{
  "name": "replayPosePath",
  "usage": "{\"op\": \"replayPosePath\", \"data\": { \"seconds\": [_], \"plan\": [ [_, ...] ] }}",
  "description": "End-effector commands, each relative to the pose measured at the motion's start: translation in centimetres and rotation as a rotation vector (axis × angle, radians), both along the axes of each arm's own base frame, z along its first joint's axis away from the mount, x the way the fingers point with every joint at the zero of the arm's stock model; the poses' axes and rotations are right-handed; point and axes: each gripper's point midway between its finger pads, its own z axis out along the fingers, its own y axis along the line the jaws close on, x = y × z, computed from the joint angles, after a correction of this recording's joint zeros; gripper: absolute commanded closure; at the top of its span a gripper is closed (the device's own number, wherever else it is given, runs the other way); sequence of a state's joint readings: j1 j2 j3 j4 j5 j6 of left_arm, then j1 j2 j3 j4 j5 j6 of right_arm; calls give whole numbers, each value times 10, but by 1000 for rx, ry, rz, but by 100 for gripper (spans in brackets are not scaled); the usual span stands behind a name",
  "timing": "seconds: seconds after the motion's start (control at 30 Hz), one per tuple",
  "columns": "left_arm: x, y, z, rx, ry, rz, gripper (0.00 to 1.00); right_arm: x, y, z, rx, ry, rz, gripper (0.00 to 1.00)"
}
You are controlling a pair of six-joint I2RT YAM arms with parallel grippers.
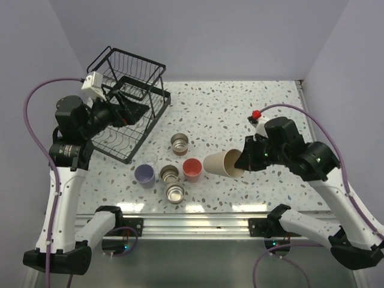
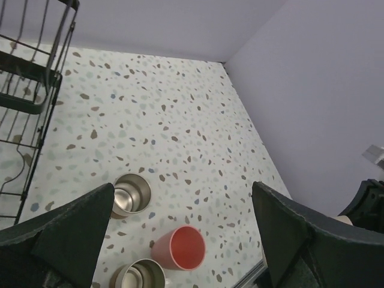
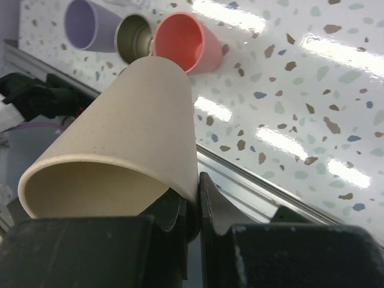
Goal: Load the cups into the dish rack
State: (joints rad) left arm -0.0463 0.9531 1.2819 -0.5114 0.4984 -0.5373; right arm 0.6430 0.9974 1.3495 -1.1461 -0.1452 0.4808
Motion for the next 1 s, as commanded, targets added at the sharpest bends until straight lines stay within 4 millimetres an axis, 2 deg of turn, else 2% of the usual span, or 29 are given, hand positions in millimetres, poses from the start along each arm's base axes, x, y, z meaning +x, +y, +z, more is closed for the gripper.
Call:
{"op": "replayPosePath", "data": {
  "seconds": [0.0,0.03,0.07,0.1,0.13,0.17,0.2,0.23,0.27,0.3,0.33,0.37,0.4,0.47,0.53,0.57,0.67,0.8,0.97],
  "plan": [
    [-8,-29,-3,-156,22,-167,0,-32,8,34,166,4,61,100],
    [-12,-34,1,-193,20,-193,0,-32,8,47,200,-41,66,100],
    [-18,-38,4,-211,4,-229,0,-37,5,71,267,-117,60,100],
    [-25,-45,5,-226,-13,-299,0,-33,4,84,303,-164,38,100],
    [-31,-49,9,-261,-8,-325,0,-27,9,107,378,-240,30,100],
    [-36,-52,13,-279,-21,-351,0,-26,12,117,444,-247,3,100],
    [-41,-56,21,-290,-87,-399,0,-24,18,124,496,-251,7,100],
    [-47,-60,27,-344,-78,-422,0,-18,29,142,580,-293,19,100],
    [-51,-62,25,-369,-79,-446,0,-13,39,136,631,-238,4,100],
    [-58,-65,37,-373,-144,-492,0,-10,47,141,681,-230,14,100],
    [-61,-67,38,-392,-132,-511,0,-11,59,164,781,-268,73,100],
    [-61,-70,38,-386,-126,-537,0,-9,72,175,877,-247,108,100],
    [-60,-72,37,-382,-121,-548,0,-7,78,174,925,-196,103,100],
    [-66,-77,45,-384,-162,-585,0,-1,89,189,999,-205,147,100],
    [-69,-82,48,-428,-154,-619,0,-3,96,194,1020,-187,188,100],
    [-77,-87,57,-434,-198,-658,0,1,100,194,1017,-184,194,100],
    [-80,-99,57,-452,-182,-698,0,2,105,203,1022,-197,231,100],
    [-81,-109,54,-465,-177,-709,0,8,112,206,1046,-189,243,100],
    [-79,-112,50,-474,-181,-715,0,11,115,199,1062,-169,242,100]
  ]
}}
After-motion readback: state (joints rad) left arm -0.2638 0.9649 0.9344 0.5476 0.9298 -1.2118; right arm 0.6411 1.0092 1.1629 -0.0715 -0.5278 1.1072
